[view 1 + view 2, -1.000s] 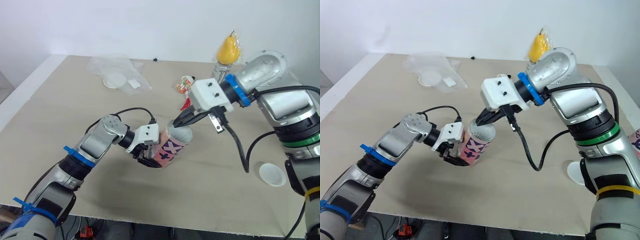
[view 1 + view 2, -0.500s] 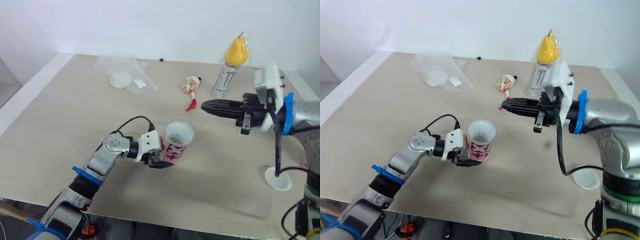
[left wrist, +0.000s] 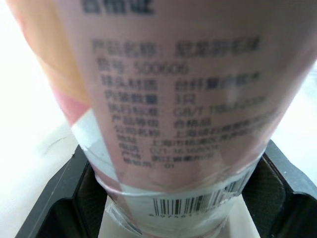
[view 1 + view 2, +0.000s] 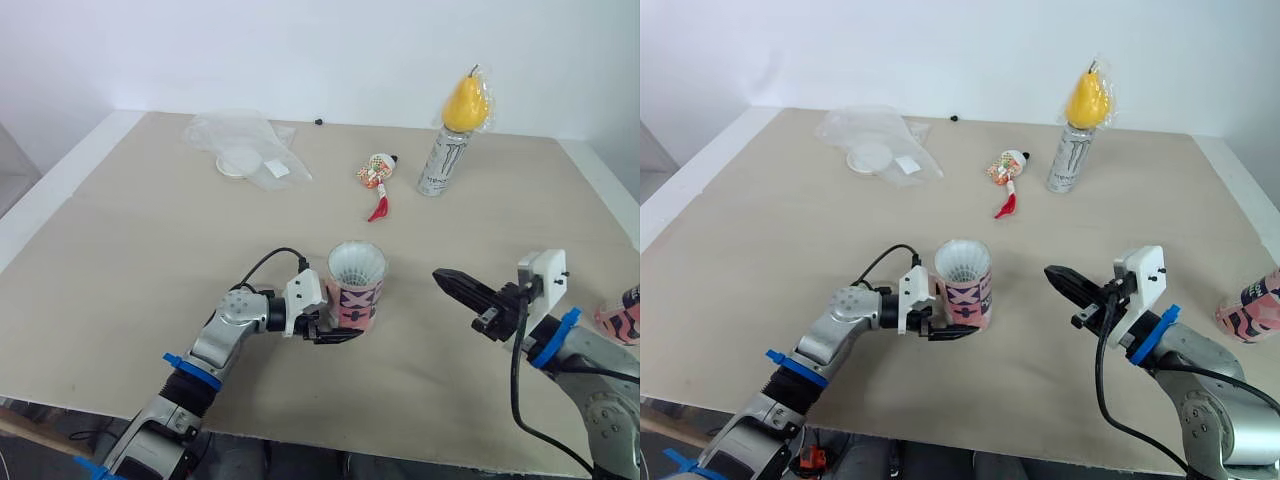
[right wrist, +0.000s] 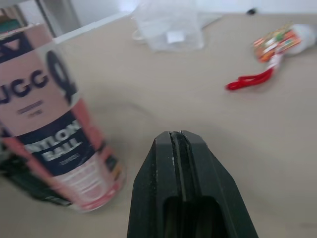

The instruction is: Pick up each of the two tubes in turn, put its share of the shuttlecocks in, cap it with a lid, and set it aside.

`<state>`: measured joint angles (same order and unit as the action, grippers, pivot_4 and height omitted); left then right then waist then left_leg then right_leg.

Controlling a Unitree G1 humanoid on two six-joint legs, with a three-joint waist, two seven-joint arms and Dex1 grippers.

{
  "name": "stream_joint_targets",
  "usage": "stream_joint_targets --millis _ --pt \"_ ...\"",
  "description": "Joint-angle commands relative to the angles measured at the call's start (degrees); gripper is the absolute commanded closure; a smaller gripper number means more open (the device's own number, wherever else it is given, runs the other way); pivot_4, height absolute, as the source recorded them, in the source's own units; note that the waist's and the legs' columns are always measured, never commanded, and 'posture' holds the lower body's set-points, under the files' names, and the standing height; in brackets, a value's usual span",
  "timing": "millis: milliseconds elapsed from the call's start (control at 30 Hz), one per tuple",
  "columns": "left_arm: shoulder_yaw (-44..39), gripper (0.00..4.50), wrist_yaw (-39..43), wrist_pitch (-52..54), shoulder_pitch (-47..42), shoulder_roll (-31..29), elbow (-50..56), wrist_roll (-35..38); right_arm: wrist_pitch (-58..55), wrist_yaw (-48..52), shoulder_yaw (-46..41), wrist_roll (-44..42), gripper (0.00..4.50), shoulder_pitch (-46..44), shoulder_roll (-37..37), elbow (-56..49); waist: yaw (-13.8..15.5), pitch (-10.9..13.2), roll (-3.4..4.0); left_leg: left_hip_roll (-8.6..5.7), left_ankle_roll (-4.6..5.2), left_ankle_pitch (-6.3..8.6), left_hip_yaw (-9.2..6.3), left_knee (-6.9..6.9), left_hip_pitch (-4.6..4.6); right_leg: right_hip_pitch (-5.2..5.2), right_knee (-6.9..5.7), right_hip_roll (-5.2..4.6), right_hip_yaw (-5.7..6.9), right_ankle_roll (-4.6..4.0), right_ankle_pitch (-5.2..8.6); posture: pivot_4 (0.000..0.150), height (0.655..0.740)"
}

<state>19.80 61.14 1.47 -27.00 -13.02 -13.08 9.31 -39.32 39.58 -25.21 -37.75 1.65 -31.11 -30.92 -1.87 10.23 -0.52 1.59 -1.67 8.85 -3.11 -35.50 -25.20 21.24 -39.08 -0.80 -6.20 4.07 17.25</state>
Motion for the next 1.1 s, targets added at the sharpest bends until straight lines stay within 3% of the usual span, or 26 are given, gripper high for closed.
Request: stream_joint_targets --millis 33,100,200,433,733,1100 --pt "1.44 1.1 0.75 -0.67 -0.42 -0.34 -0.3 -1.45 2.74 -0.11 -1.37 0.08 4.45 0.32 -1.58 0.27 -0.06 0.0 0.0 0.01 0.0 -0.02 0.0 0.0 0.0 0.0 0.0 0.01 0.0 0.0 -0.02 0.15 0.74" --pt "1.56 1.1 0.79 -0.58 -0.71 -0.47 -0.45 -1.72 2.56 0.62 -1.31 -0.32 4.45 1.02 -2.81 0.58 -0.07 0.0 0.0 0.0 0.0 -0.04 0.0 0.0 -0.01 -0.01 0.0 0.0 -0.01 0.0 -0.02 0.15 0.74" --pt "1.76 1.1 0.91 -0.62 -1.1 -0.75 -0.87 -2.48 0.42 1.89 -2.24 -2.23 3.58 2.88 -5.3 0.88 -0.01 -0.01 -0.01 0.0 0.0 -0.04 0.0 0.02 -0.02 -0.01 0.02 -0.01 -0.02 0.0 0.01 0.15 0.74" --pt "2.0 1.1 0.91 -1.06 -1.85 -1.01 -2.08 -2.98 -2.91 10.37 -8.31 -1.87 0.13 12.12 -17.09 5.55 0.09 -0.01 0.0 -0.03 0.0 -0.04 0.0 0.04 -0.02 -0.02 0.05 -0.03 -0.02 0.02 0.03 0.15 0.74" --pt "3.74 1.1 2.18 0.07 -0.81 -0.86 -2.53 -2.41 -4.13 23.4 -15.56 4.43 0.05 22.65 -32.98 11.22 0.09 -0.09 0.02 -0.06 0.0 -0.04 0.12 0.02 0.04 -0.04 0.1 -0.1 -0.11 -0.15 0.12 0.15 0.74" --pt "4.34 1.1 2.16 -0.31 -0.59 -0.96 -2.29 -3.26 -2.08 27.48 -10.75 11.26 0.05 21.6 -37.49 15.81 0.12 -0.16 -0.13 -0.09 -0.03 -0.01 0.12 0.09 -0.01 -0.05 0.24 -0.13 -0.1 0.13 0.11 0.15 0.74"
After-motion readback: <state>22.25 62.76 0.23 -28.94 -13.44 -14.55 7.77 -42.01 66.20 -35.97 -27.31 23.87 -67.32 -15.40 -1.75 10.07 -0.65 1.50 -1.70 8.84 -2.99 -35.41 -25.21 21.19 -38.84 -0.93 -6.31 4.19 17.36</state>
